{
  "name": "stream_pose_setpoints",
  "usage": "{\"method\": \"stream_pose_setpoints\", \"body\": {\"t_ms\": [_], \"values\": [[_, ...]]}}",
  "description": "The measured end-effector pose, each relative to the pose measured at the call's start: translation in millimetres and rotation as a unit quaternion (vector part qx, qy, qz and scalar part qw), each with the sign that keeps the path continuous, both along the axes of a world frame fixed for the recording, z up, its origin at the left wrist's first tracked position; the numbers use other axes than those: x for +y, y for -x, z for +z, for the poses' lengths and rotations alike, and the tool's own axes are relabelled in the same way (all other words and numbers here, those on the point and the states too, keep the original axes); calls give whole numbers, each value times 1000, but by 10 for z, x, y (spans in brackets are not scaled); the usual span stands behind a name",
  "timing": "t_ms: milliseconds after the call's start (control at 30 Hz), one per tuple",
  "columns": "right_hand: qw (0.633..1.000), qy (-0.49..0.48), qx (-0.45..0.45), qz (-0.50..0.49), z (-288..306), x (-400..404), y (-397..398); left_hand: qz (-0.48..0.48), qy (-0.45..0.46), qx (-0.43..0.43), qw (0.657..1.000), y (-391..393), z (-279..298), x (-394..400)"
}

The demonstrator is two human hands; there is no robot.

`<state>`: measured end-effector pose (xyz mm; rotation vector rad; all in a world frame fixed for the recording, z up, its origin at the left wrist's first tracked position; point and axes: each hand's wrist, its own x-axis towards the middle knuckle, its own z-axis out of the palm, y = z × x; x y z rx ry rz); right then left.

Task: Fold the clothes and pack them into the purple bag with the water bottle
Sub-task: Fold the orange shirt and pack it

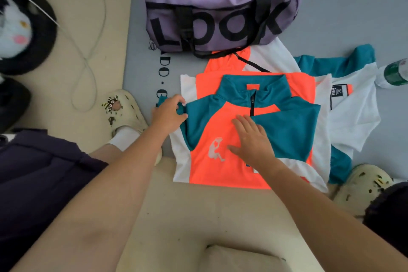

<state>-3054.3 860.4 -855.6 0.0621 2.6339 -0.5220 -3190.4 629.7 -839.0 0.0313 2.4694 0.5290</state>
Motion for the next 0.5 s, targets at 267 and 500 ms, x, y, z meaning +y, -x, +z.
{"method": "stream_pose_setpoints", "body": {"t_ms": [267,500], "values": [[1000,-9,9,-15,-4,-71,-6,19,210,-37,977,-56,10,-369],[999,-22,20,-17,-20,-98,-9,-23,13,73,997,3,5,38]]}}
